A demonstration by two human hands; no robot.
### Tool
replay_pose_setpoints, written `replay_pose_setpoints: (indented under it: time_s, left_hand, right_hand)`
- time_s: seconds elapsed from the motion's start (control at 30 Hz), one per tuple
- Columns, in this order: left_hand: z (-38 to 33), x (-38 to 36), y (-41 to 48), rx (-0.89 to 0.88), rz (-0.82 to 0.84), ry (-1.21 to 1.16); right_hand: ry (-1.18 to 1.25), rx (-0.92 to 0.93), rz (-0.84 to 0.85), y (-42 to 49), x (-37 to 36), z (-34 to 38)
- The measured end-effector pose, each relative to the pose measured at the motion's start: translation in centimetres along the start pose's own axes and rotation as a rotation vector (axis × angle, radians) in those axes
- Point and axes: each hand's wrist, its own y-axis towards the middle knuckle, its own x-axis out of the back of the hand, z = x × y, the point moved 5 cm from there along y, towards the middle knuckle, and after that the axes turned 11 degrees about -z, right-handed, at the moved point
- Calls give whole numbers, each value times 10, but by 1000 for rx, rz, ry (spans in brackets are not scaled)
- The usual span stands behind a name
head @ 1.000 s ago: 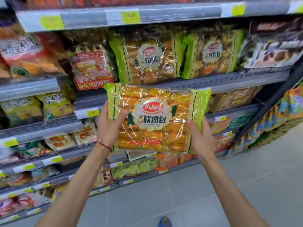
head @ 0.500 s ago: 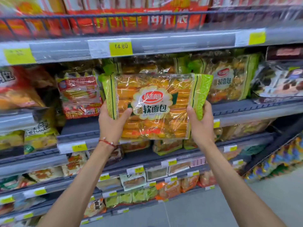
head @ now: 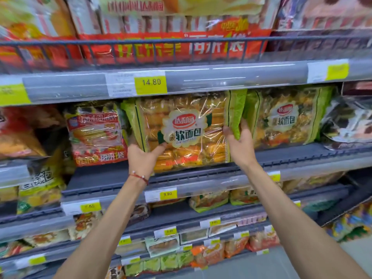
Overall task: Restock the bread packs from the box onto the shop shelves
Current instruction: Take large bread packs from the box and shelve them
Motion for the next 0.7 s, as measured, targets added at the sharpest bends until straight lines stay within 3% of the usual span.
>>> replay_pose_setpoints:
  time_s: [0.2, 0.43, 0.7]
  left_hand:
    - [23, -6, -6, -31, 72, 9]
    - [32, -12, 1, 90, 96, 3]
    - [19, -7, -13, 32, 53, 60]
  right_hand:
    - [-3, -69, -20, -7, 6, -30]
    - [-5, -74, -142, -9, 9, -33]
    - [-96, -100, -95, -13, 17, -28]
